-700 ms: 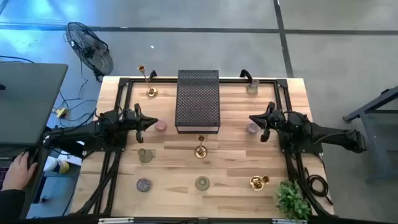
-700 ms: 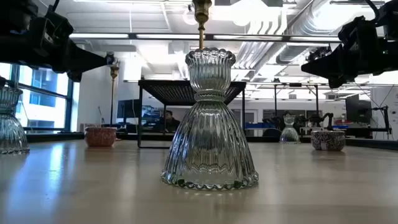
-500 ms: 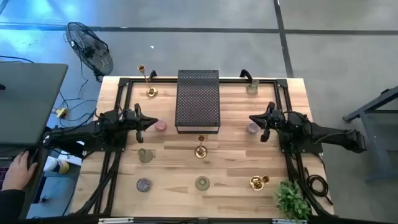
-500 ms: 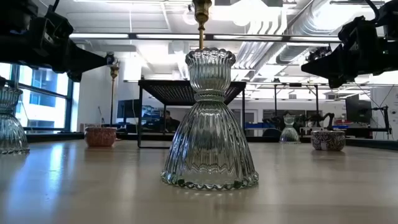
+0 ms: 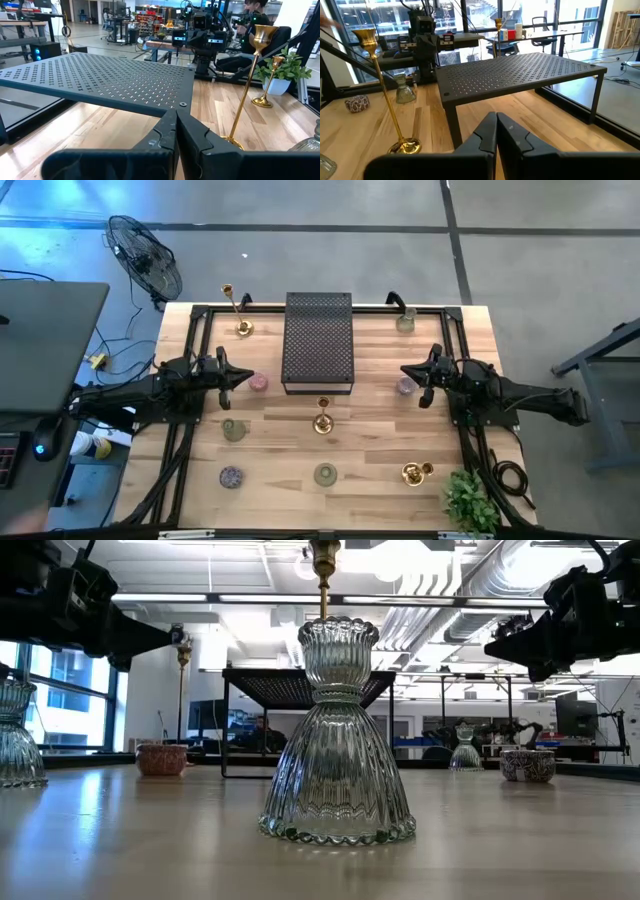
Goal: Pick & Place candle stick holders
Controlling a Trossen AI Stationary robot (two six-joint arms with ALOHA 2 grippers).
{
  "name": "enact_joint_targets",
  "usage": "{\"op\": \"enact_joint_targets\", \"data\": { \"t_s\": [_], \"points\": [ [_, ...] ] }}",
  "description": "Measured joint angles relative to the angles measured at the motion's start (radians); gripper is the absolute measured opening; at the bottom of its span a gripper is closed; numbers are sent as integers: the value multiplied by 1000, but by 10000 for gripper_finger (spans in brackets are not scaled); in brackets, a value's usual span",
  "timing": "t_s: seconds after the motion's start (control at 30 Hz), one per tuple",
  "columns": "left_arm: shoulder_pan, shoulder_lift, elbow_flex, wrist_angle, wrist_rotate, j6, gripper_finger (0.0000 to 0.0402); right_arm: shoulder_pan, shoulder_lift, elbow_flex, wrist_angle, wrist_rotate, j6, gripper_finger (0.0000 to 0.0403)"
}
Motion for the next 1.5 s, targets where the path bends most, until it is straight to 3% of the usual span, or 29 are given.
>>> {"op": "enact_joint_targets", "data": {
  "t_s": [1.27, 1.5],
  "points": [
    [0, 0, 0, 0, 0, 0, 3, 0, 0, 0, 2, 0, 0, 0],
    [0, 0, 0, 0, 0, 0, 3, 0, 0, 0, 90, 32, 30, 0]
  ]
}}
